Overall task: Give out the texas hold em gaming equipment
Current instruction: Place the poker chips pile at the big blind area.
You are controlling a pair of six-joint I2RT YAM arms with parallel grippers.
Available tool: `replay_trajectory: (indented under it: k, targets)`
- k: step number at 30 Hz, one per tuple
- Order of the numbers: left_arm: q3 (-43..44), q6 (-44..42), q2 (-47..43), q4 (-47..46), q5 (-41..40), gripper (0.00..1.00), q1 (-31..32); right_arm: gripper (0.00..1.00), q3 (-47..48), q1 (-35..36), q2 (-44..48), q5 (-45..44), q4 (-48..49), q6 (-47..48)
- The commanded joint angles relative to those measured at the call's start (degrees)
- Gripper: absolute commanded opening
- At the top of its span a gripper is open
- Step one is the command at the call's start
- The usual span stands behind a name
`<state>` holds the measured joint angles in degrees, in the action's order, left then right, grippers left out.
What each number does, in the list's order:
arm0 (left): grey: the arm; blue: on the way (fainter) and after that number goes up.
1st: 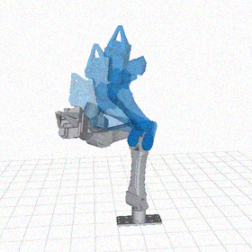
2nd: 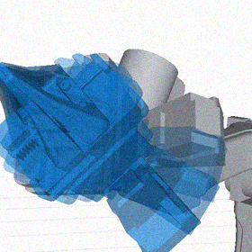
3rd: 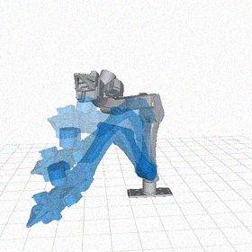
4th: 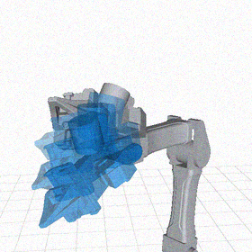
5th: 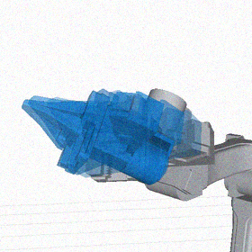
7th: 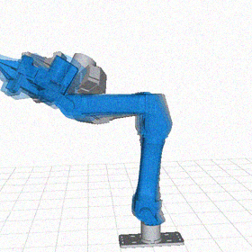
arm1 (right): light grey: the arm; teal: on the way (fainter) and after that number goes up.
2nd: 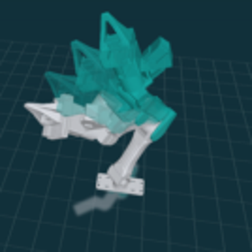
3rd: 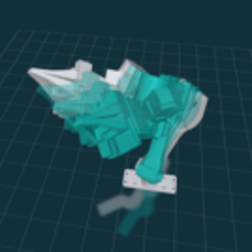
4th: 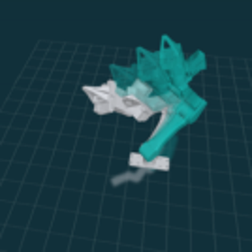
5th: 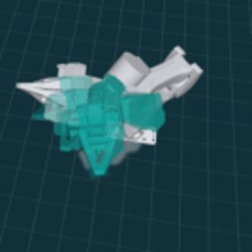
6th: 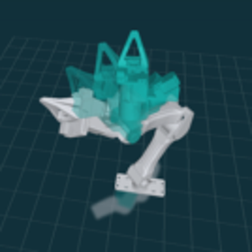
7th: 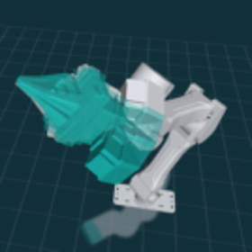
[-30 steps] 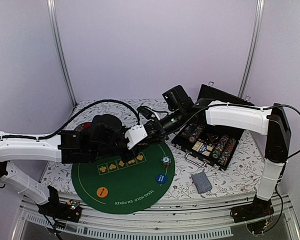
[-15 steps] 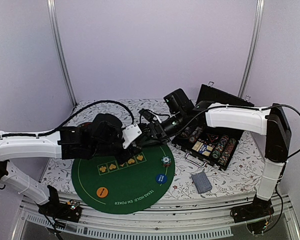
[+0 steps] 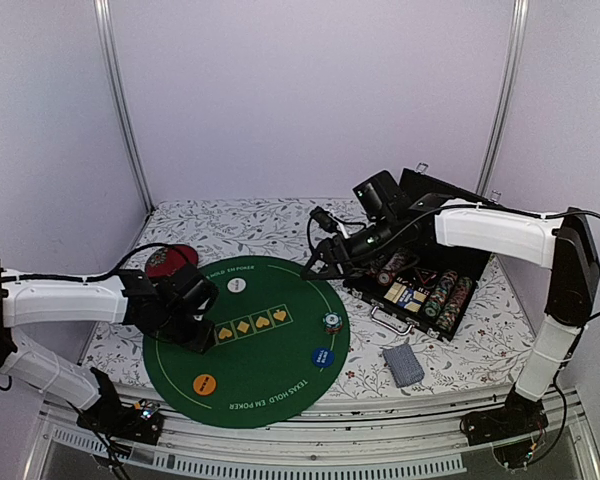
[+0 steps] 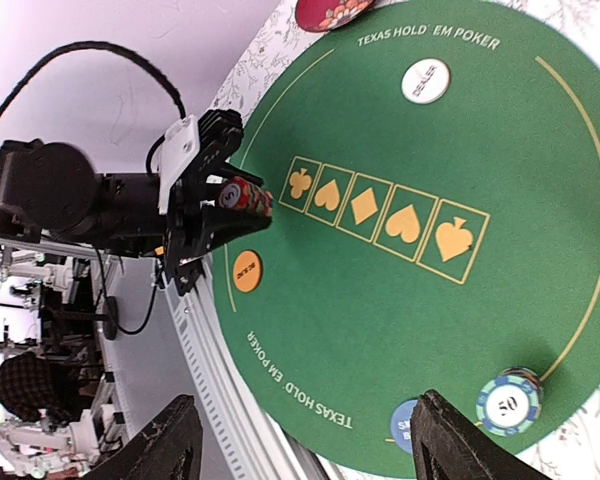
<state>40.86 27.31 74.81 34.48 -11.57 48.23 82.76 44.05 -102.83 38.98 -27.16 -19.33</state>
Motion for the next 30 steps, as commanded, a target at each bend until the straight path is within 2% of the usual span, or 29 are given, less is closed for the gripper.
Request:
replay_trajectory:
  k: [1, 6, 10, 16, 21, 30]
  targets:
    - [-2.33, 13.51, -1.84, 4.61, -1.98, 0.00, -3.95, 0.73, -1.57, -0.10, 3.48, -3.16, -1.64, 3.29]
    - [-5.51, 22.38, -1.07, 6.56, -2.16, 0.00, -7.66, 0.73, -3.52, -0.10, 5.76, -2.23, -1.23, 4.72]
    - [-8.48, 27.70, -2.33, 7.71, -0.82, 0.00, -7.83, 0.73, -4.59, -0.07, 6.94, -1.28, -1.49, 6.23]
    - [-10.81, 37.91, -7.46, 12.95, -4.48, 0.00, -7.72, 0.73, -5.45, -0.05, 7.80, 0.76, -0.90, 7.91]
    - [-11.42, 43.11, -7.00, 15.39, -7.78, 0.00, -6.75, 0.73, -5.59, -0.08, 7.56, 1.58, -0.97, 9.11]
    - [-13.17, 48.10, -6.00, 12.96, -9.95, 0.00, -4.09, 0.73, -5.93, -0.04, 7.54, 2.13, -1.01, 9.79]
